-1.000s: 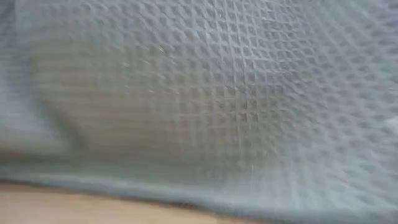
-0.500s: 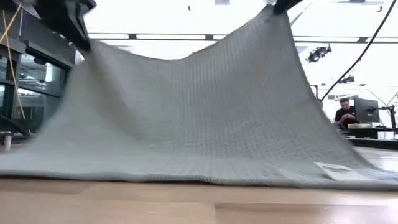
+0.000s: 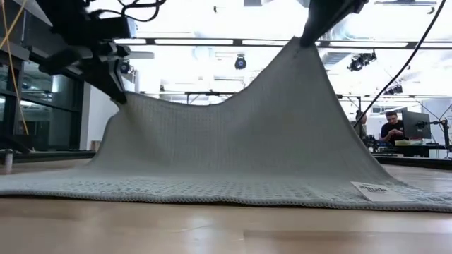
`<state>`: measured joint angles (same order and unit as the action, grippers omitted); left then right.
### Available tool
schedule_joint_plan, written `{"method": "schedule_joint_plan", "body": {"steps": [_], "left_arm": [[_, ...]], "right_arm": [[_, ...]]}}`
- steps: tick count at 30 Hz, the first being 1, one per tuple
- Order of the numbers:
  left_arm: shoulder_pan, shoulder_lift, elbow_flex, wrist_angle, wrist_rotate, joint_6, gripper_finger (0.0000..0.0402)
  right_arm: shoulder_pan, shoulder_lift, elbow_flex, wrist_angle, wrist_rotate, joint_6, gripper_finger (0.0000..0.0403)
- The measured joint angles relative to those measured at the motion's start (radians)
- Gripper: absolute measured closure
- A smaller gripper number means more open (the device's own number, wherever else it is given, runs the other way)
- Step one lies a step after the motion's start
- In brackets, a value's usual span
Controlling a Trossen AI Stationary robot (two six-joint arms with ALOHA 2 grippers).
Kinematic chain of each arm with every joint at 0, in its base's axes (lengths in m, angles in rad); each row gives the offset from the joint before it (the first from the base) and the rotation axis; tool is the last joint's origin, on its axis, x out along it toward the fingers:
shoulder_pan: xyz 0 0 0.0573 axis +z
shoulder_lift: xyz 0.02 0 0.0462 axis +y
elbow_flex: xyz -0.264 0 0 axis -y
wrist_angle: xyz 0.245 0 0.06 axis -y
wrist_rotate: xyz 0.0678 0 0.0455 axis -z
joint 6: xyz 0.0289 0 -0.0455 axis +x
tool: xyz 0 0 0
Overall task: Fold microfiber towels
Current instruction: Fold the gray towel
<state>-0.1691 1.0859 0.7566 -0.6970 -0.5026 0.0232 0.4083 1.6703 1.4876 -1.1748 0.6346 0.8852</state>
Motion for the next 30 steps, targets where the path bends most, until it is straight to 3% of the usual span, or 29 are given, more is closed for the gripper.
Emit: {"method": "schedule_joint_plan", "body": {"steps": [13, 20, 30], "left_arm": [[0.025, 0.000, -0.002, 0.024, -0.004, 0.054, 0.0392], [0.028, 0.000, -0.002, 0.047, -0.070, 0.105, 0.0381], [0.175, 0.000, -0.002, 0.061, -0.001, 0.178, 0.0379]], "right_arm": [[-0.131, 0.159, 0.000, -0.014, -0.007, -0.060, 0.0392], [-0.208, 0.234, 0.000, -0.015, -0.004, -0.081, 0.0385], [-0.278, 0.284, 0.000, 0.001, 0.002, -0.105, 0.0389]]}}
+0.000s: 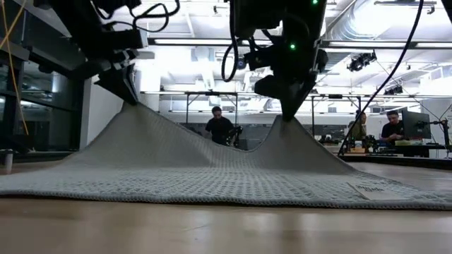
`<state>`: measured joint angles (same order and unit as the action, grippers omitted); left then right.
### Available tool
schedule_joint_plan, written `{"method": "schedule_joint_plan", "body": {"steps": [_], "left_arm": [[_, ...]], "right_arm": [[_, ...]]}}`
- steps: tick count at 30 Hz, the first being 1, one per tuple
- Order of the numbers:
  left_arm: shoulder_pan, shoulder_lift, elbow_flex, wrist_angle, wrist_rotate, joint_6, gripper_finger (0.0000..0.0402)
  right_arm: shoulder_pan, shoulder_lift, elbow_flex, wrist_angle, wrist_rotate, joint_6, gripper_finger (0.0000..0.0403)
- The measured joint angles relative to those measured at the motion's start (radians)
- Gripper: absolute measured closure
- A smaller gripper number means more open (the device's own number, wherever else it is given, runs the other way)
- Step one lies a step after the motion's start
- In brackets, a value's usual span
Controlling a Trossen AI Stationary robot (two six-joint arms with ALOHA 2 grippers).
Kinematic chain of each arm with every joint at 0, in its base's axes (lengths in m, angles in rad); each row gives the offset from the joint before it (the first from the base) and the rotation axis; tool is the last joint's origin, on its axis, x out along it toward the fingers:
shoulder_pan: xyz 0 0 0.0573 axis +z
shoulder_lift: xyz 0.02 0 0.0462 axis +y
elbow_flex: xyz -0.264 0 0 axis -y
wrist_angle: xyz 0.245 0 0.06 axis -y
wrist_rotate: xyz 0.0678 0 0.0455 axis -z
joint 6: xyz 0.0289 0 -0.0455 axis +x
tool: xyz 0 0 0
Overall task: Fold microfiber towels
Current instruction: Fold the gray towel
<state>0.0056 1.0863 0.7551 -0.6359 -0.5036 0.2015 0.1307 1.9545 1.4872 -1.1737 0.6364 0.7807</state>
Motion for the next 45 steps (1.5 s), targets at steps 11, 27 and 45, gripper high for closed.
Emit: {"method": "schedule_joint_plan", "body": {"steps": [11, 27, 45], "left_arm": [[0.140, 0.067, 0.001, 0.052, 0.132, 0.037, 0.0379], [0.245, 0.244, 0.000, 0.146, 0.144, 0.085, 0.0373], [0.259, 0.254, 0.000, 0.173, 0.085, 0.107, 0.0280]], "right_arm": [[-0.056, 0.000, -0.053, 0.128, -0.035, -0.090, 0.0388], [-0.157, 0.000, -0.207, 0.174, -0.083, -0.125, 0.0386], [-0.202, 0.000, -0.214, 0.245, -0.079, -0.233, 0.0317]]}}
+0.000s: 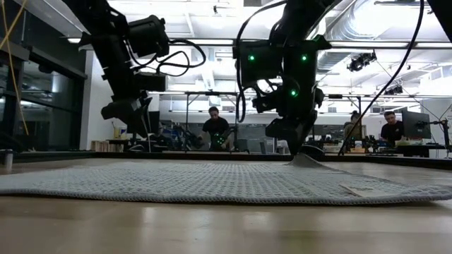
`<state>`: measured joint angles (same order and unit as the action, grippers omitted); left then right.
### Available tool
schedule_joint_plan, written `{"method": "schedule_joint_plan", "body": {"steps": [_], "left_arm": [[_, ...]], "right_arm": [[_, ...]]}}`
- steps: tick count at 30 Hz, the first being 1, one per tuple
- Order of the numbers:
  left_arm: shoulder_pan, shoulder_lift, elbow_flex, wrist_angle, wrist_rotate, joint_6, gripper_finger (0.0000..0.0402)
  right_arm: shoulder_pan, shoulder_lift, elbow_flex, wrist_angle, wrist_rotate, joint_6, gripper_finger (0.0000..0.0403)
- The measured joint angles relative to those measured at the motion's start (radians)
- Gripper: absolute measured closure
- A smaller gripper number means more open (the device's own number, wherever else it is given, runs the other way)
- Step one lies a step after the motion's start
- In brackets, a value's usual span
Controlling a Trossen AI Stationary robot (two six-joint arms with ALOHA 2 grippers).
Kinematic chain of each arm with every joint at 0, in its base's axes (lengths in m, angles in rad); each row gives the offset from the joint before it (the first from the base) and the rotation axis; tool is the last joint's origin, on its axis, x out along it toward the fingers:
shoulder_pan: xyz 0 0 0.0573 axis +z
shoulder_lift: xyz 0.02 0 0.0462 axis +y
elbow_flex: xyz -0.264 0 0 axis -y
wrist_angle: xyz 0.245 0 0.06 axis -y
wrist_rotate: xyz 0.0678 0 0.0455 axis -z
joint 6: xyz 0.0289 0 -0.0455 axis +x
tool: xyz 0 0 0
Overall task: Fold microfiber towels
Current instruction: Fold the gray towel
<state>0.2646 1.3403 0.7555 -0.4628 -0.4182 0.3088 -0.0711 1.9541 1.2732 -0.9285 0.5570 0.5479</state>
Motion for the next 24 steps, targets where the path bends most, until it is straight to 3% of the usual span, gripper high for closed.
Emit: {"method": "schedule_joint_plan", "body": {"steps": [15, 24], "left_arm": [[-0.001, 0.000, 0.000, 0.001, -0.059, -0.018, 0.0280], [-0.001, -0.002, 0.000, 0.005, -0.100, -0.018, 0.0280]], "right_arm": [[-0.087, 0.000, 0.001, -0.060, 0.030, -0.058, 0.0267], [-0.129, -0.037, 0.001, -0.062, 0.163, -0.134, 0.0266]]}}
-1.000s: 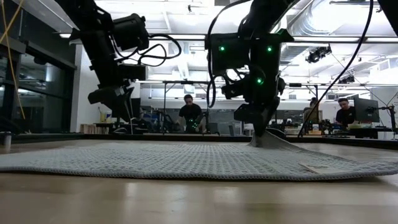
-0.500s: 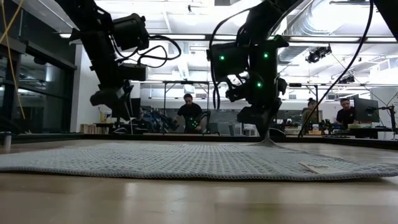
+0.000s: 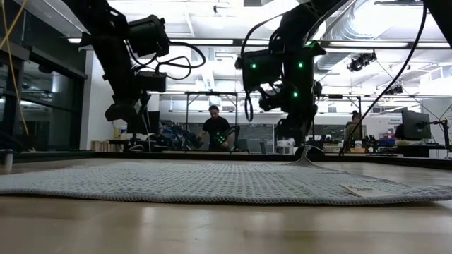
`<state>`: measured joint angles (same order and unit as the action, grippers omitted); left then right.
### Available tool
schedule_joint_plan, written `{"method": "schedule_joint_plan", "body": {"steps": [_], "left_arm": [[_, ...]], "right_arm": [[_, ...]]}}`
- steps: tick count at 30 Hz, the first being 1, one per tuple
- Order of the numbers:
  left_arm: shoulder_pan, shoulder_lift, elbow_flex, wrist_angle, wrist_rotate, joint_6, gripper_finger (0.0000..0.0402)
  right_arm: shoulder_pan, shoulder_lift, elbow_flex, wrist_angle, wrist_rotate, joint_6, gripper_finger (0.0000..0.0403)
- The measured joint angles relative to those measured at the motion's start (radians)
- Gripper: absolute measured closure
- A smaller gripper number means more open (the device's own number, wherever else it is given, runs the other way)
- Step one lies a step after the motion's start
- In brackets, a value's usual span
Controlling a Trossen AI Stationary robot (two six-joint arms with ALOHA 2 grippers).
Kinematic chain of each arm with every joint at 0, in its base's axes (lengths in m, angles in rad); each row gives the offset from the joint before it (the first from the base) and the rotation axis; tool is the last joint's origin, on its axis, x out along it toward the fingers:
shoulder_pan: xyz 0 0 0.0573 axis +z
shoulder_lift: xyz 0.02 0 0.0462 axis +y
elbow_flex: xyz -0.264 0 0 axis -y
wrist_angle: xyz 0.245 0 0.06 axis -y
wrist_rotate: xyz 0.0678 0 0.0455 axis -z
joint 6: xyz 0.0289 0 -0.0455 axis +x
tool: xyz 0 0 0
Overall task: Fold microfiber towels
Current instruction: Fold the gray towel
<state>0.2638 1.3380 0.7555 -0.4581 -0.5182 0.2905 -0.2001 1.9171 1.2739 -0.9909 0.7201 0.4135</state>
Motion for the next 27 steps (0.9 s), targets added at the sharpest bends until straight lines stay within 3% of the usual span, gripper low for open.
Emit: {"method": "schedule_joint_plan", "body": {"steps": [6, 14, 23, 27], "left_arm": [[-0.003, -0.004, 0.001, 0.011, -0.009, 0.000, 0.0280], [-0.058, -0.060, 0.061, -0.107, 0.015, -0.061, 0.0280], [-0.252, -0.068, 0.100, -0.275, 0.021, -0.197, 0.0280], [-0.336, -0.068, 0.100, -0.296, 0.072, -0.209, 0.0280]], "right_arm": [[-0.026, -0.094, 0.000, 0.019, 0.029, -0.026, 0.0266], [0.030, -0.233, 0.001, 0.072, -0.195, -0.071, 0.0266], [0.154, -0.261, 0.001, 0.014, -0.377, -0.104, 0.0266], [0.216, -0.261, 0.001, 0.008, -0.445, -0.129, 0.0266]]}}
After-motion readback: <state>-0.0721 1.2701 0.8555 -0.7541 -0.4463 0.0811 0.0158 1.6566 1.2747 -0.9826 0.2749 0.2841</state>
